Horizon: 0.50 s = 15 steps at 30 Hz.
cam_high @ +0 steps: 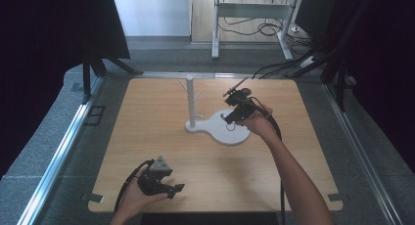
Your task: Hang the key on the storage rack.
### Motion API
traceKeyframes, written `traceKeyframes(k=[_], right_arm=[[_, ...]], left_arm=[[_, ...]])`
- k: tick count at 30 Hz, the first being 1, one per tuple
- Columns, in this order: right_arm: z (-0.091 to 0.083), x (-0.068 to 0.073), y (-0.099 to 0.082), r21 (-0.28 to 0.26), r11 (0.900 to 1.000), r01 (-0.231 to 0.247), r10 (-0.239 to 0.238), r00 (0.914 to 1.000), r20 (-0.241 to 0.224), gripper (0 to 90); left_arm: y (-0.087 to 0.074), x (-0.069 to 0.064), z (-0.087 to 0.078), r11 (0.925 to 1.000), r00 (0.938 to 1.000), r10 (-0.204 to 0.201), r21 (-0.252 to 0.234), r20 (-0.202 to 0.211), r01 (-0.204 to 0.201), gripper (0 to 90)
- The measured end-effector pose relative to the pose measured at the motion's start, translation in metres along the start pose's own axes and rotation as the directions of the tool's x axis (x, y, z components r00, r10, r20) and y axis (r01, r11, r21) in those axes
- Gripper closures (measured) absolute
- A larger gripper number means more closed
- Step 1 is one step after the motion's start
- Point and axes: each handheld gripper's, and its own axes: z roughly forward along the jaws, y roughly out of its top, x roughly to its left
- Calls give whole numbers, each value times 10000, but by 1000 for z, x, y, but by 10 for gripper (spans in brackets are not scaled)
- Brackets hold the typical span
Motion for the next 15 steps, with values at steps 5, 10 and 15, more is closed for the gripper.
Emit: traceKeyframes(k=[5,10,15], right_arm=[[2,-3,5,30,10000,-70,70,10000,-17,847],[3,-5,11,26,10000,-89,89,10000,-21,847],[5,-5,18,42,9999,-93,93,9999,-40,847]], left_arm=[[0,0,0,10000,10000,-2,-7,14,2,275],[0,0,0,10000,10000,3,5,13,-3,275],[0,0,0,10000,10000,3,10,30,-3,275]])
